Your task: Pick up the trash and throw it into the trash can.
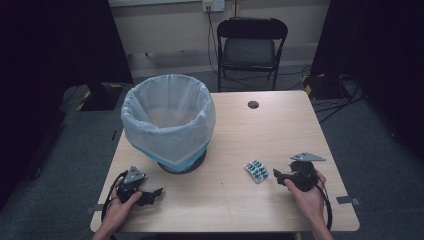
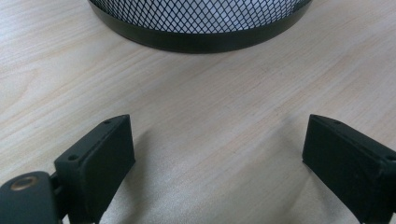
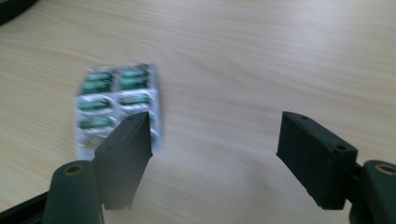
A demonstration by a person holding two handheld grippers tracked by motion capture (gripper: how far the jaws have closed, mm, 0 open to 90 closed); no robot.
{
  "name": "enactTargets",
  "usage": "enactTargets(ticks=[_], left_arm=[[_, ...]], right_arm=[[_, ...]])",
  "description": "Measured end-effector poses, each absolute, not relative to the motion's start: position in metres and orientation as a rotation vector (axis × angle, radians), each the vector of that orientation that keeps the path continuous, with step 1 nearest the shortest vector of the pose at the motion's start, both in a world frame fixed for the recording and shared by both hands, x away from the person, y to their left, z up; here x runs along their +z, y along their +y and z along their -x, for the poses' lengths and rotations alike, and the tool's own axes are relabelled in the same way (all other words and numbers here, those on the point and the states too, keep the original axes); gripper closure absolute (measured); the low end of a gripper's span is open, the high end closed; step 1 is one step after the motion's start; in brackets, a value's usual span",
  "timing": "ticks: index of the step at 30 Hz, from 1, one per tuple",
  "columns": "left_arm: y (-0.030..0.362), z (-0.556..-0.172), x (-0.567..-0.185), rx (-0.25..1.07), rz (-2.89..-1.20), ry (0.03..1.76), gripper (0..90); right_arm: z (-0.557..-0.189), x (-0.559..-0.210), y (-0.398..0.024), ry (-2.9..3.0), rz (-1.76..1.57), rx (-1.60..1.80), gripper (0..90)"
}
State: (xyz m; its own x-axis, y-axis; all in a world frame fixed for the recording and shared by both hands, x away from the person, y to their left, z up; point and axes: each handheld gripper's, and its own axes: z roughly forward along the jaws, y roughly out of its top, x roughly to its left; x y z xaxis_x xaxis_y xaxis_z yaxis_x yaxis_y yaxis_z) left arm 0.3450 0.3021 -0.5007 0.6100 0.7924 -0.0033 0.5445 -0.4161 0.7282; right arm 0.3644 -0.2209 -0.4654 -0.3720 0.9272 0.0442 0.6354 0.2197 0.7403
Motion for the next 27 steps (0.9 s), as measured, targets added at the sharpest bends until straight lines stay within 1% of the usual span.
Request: enactTargets(ticks=[3, 10, 16, 25, 27], left_arm=[[0.302, -0.345, -0.501, 0.449, -2.127, 1.043, 8.6], [0.303, -0.346, -0.5, 0.453, -2.131, 1.038, 8.6], [0.302, -0.345, -0.501, 0.449, -2.127, 1.042, 8.6], [0.302, -0.345, -0.501, 0.449, -2.127, 1.042, 8.5], [0.302, -0.345, -0.501, 0.448, -2.127, 1.042, 8.5]], right_arm=[[-0.37, -0.468, -0.2, 2.149, -1.393, 1.024, 24.6], [-0.377, -0.471, -0.18, 2.193, -1.355, 1.056, 16.9], [-0.383, -0.483, -0.166, 2.24, -1.323, 1.047, 17.5], [-0.389, -0.494, -0.161, 2.254, -1.309, 1.015, 17.8], [-0.388, -0.496, -0.159, 2.247, -1.297, 1.001, 19.2]])
